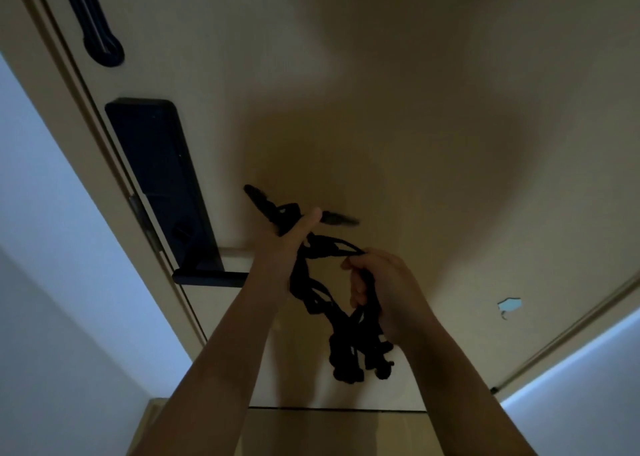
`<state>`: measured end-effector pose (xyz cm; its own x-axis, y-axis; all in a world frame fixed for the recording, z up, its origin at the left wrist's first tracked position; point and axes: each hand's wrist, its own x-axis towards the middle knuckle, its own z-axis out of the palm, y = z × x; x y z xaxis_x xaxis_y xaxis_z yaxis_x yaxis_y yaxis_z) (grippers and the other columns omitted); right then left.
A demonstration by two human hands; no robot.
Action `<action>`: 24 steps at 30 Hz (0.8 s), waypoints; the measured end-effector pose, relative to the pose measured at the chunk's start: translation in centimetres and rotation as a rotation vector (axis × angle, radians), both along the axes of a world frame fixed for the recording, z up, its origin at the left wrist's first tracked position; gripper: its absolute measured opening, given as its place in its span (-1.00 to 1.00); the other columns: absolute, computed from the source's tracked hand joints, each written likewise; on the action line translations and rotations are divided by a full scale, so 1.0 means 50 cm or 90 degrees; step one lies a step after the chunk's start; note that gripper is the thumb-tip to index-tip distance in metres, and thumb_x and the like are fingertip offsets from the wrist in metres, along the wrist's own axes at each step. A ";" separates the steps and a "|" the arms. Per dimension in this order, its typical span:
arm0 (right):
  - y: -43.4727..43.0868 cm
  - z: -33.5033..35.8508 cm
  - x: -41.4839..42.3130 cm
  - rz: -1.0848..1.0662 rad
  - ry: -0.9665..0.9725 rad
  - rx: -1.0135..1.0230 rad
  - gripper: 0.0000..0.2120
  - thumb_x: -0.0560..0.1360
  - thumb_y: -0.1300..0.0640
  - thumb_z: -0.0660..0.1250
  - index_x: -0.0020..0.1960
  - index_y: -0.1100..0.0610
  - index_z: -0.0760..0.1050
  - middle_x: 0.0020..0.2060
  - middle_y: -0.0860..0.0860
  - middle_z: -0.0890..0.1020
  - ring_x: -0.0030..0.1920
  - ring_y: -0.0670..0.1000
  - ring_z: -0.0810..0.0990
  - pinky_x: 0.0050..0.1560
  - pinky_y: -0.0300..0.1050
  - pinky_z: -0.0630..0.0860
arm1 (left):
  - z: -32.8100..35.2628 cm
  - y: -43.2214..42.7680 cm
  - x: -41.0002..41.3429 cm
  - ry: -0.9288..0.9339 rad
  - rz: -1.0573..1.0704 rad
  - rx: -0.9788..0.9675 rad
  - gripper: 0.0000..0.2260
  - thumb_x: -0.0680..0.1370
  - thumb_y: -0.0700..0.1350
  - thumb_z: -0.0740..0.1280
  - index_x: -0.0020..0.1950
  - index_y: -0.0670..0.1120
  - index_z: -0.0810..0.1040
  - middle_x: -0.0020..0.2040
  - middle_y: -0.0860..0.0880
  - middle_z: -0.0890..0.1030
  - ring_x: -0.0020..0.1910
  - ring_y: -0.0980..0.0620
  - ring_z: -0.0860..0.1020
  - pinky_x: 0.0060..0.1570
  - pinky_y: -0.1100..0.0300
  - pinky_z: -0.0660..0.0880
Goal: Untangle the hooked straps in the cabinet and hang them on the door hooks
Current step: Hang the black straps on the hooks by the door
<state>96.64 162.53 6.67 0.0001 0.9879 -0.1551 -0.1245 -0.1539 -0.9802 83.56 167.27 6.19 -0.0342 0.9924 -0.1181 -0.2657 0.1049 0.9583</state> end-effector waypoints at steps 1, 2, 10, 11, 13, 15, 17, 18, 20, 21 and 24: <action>0.001 0.004 0.005 0.013 0.044 -0.018 -0.80 0.50 0.31 0.14 -0.27 0.24 0.41 -0.61 0.02 0.31 -0.59 -0.04 0.25 -0.51 -0.19 0.25 | -0.006 0.002 -0.004 -0.041 -0.024 -0.011 -0.55 0.21 0.21 0.50 -0.06 -0.05 0.58 -0.18 0.00 0.61 -0.07 -0.06 0.59 -0.06 0.09 0.53; 0.000 0.007 0.009 0.033 0.067 -0.031 -0.79 0.52 0.31 0.12 -0.27 0.24 0.41 -0.61 0.01 0.28 -0.59 -0.05 0.22 -0.52 -0.20 0.23 | -0.012 0.004 -0.007 -0.087 -0.050 -0.027 -0.59 0.22 0.18 0.46 -0.09 -0.06 0.58 -0.20 0.01 0.60 -0.16 -0.02 0.59 -0.16 0.13 0.52; 0.004 -0.003 0.012 0.102 0.089 -0.069 -0.74 0.56 0.22 0.09 -0.28 0.22 0.40 -0.62 -0.01 0.29 -0.61 -0.06 0.23 -0.47 -0.17 0.24 | -0.042 -0.001 0.006 -0.295 -0.235 -0.063 -0.71 0.39 0.06 0.35 -0.01 -0.09 0.48 -0.15 -0.05 0.56 -0.29 0.05 0.57 -0.30 0.20 0.57; 0.003 -0.004 0.013 0.099 0.081 -0.066 -0.75 0.56 0.22 0.09 -0.27 0.21 0.40 -0.61 -0.01 0.29 -0.60 -0.06 0.24 -0.46 -0.16 0.24 | -0.049 -0.001 0.006 -0.290 -0.249 -0.057 -0.70 0.40 -0.04 0.41 0.05 -0.11 0.45 -0.12 -0.06 0.56 -0.24 0.03 0.58 -0.25 0.17 0.58; 0.005 -0.008 0.015 0.097 0.067 -0.060 -0.76 0.56 0.21 0.10 -0.25 0.21 0.40 -0.60 0.00 0.31 -0.58 -0.06 0.26 -0.44 -0.15 0.26 | -0.065 0.002 0.005 -0.208 -0.263 -0.037 -0.50 0.33 -0.22 0.45 0.22 -0.17 0.36 -0.15 -0.10 0.57 -0.23 -0.04 0.59 -0.17 0.06 0.56; 0.007 -0.010 0.019 0.095 0.051 -0.055 -0.76 0.58 0.20 0.09 -0.22 0.23 0.40 -0.60 0.01 0.33 -0.58 -0.06 0.28 -0.46 -0.18 0.28 | -0.073 -0.001 0.008 -0.122 -0.291 -0.020 -0.32 0.30 -0.23 0.49 0.36 -0.20 0.27 -0.13 -0.15 0.56 -0.19 -0.13 0.59 -0.06 -0.07 0.49; 0.009 -0.012 0.025 0.086 0.040 -0.042 -0.78 0.59 0.20 0.09 -0.16 0.25 0.42 -0.58 0.01 0.36 -0.59 -0.07 0.30 -0.51 -0.22 0.30 | -0.075 -0.002 0.011 -0.120 -0.268 -0.025 -0.38 0.34 -0.26 0.46 0.35 -0.18 0.30 -0.05 -0.14 0.59 -0.10 -0.10 0.61 -0.05 -0.01 0.51; 0.009 -0.013 0.029 0.075 0.034 -0.036 -0.78 0.59 0.20 0.10 -0.14 0.26 0.43 -0.57 0.01 0.38 -0.59 -0.07 0.31 -0.52 -0.23 0.30 | -0.076 -0.001 0.012 -0.139 -0.243 -0.033 -0.48 0.38 -0.29 0.41 0.30 -0.17 0.34 -0.04 -0.11 0.62 -0.09 -0.06 0.63 -0.11 0.07 0.54; 0.010 -0.017 0.034 0.044 0.030 -0.030 -0.79 0.59 0.19 0.12 -0.14 0.25 0.45 -0.53 0.02 0.41 -0.60 -0.09 0.32 -0.52 -0.23 0.30 | -0.075 -0.003 0.015 -0.159 -0.198 -0.051 -0.71 0.48 -0.31 0.29 0.17 -0.13 0.40 -0.08 -0.07 0.67 -0.12 -0.04 0.66 -0.28 0.15 0.56; 0.011 -0.019 0.037 0.033 0.032 -0.030 -0.79 0.59 0.19 0.13 -0.16 0.24 0.45 -0.52 0.01 0.41 -0.59 -0.09 0.32 -0.52 -0.23 0.30 | -0.076 -0.004 0.017 -0.156 -0.184 -0.056 -0.79 0.51 -0.31 0.25 0.12 -0.12 0.42 -0.09 -0.06 0.68 -0.12 -0.05 0.67 -0.29 0.14 0.56; 0.011 -0.029 0.038 0.031 0.034 -0.046 -0.76 0.59 0.18 0.12 -0.17 0.23 0.46 -0.49 0.03 0.43 -0.54 -0.06 0.36 -0.48 -0.24 0.33 | -0.080 -0.007 0.021 -0.151 -0.175 -0.046 -0.86 0.54 -0.29 0.20 0.06 -0.18 0.46 -0.13 -0.10 0.65 -0.12 -0.07 0.63 -0.22 0.12 0.55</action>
<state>98.52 163.07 5.25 -0.0579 0.9727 -0.2249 -0.1667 -0.2316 -0.9584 84.64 166.93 2.20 0.2689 0.9497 -0.1604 -0.4316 0.2677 0.8614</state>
